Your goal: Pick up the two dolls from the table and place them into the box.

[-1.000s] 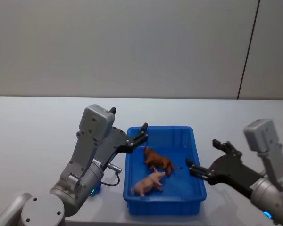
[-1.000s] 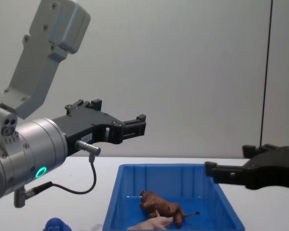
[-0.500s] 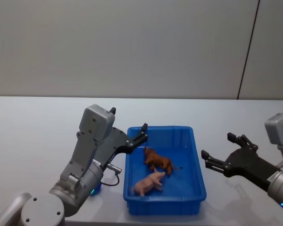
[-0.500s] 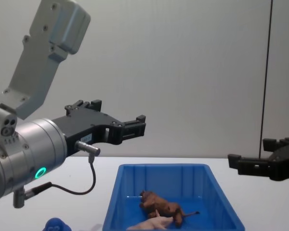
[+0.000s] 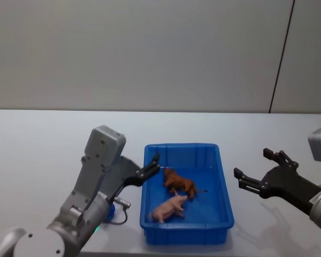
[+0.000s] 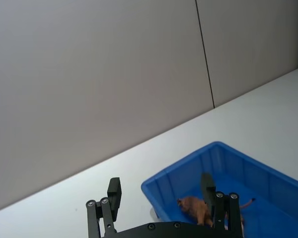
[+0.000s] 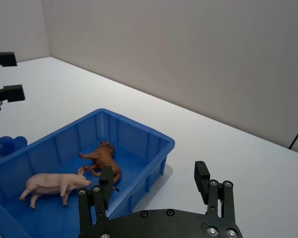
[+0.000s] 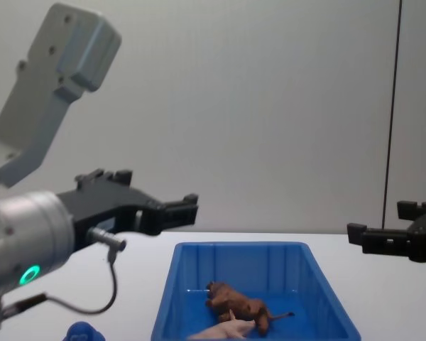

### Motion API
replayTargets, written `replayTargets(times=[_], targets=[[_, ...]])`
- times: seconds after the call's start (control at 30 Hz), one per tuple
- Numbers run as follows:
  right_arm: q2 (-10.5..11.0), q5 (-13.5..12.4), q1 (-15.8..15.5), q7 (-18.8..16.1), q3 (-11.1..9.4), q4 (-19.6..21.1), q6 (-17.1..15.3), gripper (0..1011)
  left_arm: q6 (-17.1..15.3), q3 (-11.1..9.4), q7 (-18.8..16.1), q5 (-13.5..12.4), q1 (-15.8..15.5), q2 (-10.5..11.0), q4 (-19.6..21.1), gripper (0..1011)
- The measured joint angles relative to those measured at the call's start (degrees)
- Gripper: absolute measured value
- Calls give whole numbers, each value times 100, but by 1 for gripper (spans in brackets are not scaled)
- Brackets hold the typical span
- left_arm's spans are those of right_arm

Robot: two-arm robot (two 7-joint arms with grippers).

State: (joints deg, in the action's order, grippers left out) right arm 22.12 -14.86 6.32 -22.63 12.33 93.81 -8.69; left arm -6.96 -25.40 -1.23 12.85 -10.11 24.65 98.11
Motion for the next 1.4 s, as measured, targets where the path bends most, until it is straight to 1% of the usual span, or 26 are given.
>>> replayTargets(times=[0.1, 0.17, 0.23, 0.3, 0.5, 0.67, 0.7, 0.77, 0.97, 1.4], targets=[[7, -8, 5, -12, -9, -12, 10, 1001, -67, 15, -73, 81, 104, 71, 92, 1001], [11, -12, 8, -16, -14, -17, 14, 1001, -148, 42, -184, 228, 245, 172, 196, 1001], [16, -16, 11, -23, -18, -24, 20, 1001, -164, 49, -214, 261, 271, 191, 213, 1001], [19, -19, 14, -29, -22, -30, 24, 1001, -205, 81, -292, 388, 394, 281, 273, 1001], [25, -25, 18, -36, -28, -38, 31, 1001, -232, 136, -355, 574, 543, 397, 292, 1001], [28, -28, 20, -40, -32, -43, 35, 1001, -230, 183, -344, 720, 610, 452, 184, 1001], [28, -29, 21, -41, -32, -44, 35, 1001, -229, 206, -285, 789, 618, 465, 95, 1001], [29, -30, 21, -43, -34, -45, 36, 1001, -229, 211, -263, 804, 618, 467, 75, 1001], [33, -34, 24, -47, -38, -49, 40, 1001, -301, 277, 23, 905, 545, 463, -258, 1001], [35, -35, 26, -50, -39, -53, 44, 1001, -554, 379, 542, 934, 314, 415, -831, 1001]])
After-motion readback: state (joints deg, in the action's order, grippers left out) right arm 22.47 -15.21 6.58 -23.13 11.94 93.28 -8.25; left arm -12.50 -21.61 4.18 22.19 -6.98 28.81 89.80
